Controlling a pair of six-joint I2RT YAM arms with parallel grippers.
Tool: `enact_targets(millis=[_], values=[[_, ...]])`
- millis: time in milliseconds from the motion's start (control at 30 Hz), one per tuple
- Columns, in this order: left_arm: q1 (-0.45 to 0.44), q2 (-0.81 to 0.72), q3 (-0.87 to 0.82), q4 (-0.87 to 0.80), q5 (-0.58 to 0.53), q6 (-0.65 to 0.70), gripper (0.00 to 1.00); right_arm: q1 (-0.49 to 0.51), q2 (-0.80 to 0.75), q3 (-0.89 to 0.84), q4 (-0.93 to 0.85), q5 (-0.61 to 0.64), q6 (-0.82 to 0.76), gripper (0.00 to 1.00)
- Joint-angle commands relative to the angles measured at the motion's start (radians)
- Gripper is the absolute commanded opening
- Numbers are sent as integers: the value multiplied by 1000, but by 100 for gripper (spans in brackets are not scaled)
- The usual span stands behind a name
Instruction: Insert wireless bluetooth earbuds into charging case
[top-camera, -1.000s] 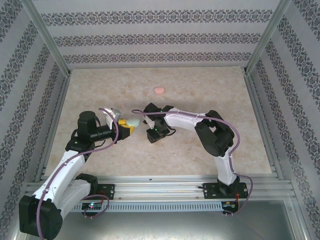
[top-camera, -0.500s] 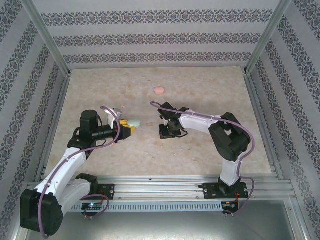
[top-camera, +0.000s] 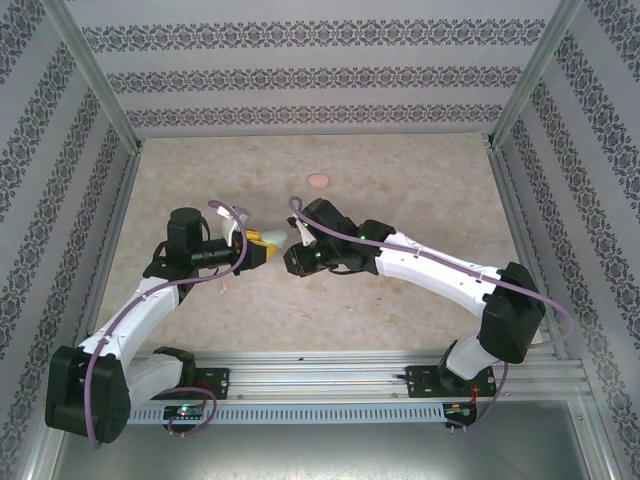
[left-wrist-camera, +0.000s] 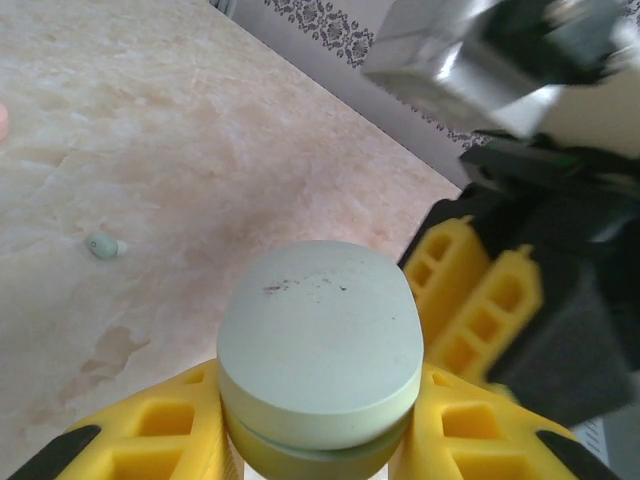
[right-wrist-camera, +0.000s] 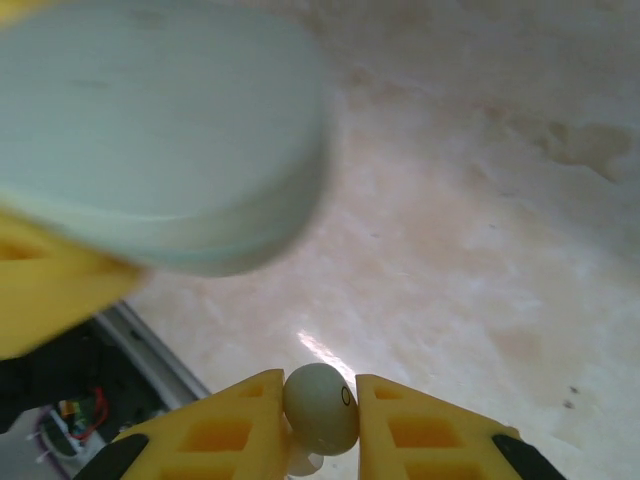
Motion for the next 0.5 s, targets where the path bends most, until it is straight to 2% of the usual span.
enact_targets(millis=[0, 467], values=[[-1, 18, 37, 64, 43, 36, 14, 2, -7, 56, -29, -4, -10, 21], [-35, 15, 32, 16, 39, 109, 13, -28, 49, 170, -69, 21, -15, 21]])
